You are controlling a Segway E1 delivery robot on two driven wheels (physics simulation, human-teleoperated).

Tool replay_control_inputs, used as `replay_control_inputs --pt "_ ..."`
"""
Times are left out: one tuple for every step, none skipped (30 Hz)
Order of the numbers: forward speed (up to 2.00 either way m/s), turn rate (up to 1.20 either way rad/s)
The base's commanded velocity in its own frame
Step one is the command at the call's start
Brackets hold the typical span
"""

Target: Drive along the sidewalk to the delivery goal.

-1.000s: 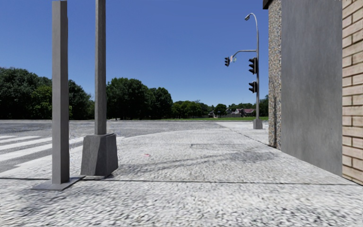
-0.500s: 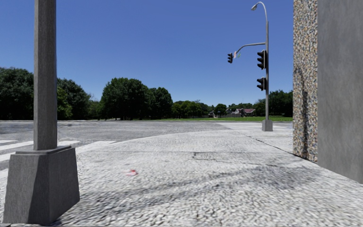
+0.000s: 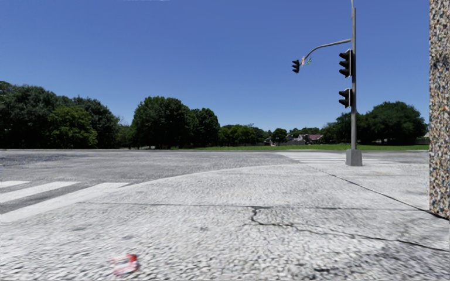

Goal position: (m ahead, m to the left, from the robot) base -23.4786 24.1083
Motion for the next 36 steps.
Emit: replay_control_inputs --pt "1.77 0.60" --pt "1.77 0.60" --pt "1.76 0.61" --pt "1.76 0.64" --pt "1.74 0.67" --pt "1.69 0.71" --pt "1.69 0.71" --pt "1.67 0.73" --pt "1.66 0.74" --pt "1.66 0.74" --pt "1.66 0.74" --pt "1.66 0.74" --pt "1.66 0.74" --pt "1.66 0.74" --pt "1.66 0.74" --pt "1.66 0.74" --pt "1.66 0.74" --pt "1.66 0.74" --pt "1.67 0.74" --pt "1.67 0.74" --pt "1.67 0.74" --pt "1.67 0.74" --pt "1.67 0.74" --pt "1.67 0.74" --pt "1.68 0.74" --pt "1.68 0.73" --pt "1.68 0.73" --pt "1.68 0.73" --pt "1.68 0.73" --pt "1.69 0.73" --pt "1.69 0.73" --pt "1.70 0.73" --pt "1.70 0.73" --pt "1.70 0.73" --pt "1.70 0.73" --pt "1.70 0.73"
